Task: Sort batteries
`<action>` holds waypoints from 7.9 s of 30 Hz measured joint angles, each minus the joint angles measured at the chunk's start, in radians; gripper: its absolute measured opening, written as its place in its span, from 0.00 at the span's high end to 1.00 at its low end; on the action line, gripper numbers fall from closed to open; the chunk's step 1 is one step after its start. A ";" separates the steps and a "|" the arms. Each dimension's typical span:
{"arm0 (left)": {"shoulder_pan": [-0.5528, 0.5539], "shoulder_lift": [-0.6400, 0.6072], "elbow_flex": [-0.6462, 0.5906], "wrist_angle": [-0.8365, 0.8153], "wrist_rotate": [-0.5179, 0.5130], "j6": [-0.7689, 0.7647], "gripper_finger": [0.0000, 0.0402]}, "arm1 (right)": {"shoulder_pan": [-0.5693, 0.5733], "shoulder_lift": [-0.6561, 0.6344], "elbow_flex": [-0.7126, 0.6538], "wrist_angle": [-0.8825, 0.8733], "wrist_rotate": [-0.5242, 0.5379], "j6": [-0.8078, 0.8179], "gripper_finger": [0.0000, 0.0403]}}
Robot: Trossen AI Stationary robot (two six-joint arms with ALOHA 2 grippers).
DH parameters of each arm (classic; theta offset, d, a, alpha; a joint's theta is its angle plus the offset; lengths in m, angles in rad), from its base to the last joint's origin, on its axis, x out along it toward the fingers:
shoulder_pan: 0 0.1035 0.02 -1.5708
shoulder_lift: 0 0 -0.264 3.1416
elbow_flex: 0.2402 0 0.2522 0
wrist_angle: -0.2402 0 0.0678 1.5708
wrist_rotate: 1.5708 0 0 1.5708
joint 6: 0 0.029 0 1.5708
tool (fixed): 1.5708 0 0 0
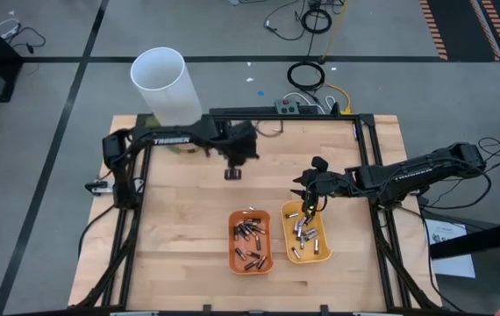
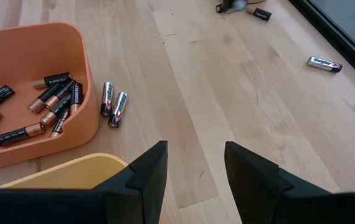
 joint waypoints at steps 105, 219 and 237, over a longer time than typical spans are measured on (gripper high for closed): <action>-0.003 -0.085 -0.199 0.183 -0.174 -0.145 0.60 | -0.001 0.067 0.000 0.066 0.005 -0.027 0.63; -0.514 0.058 -0.245 0.461 0.172 -0.198 0.86 | 0.000 0.067 0.000 0.112 0.005 -0.011 0.63; -0.514 0.064 -0.245 0.477 0.196 -0.199 0.77 | 0.000 0.067 0.000 0.111 0.005 -0.011 0.63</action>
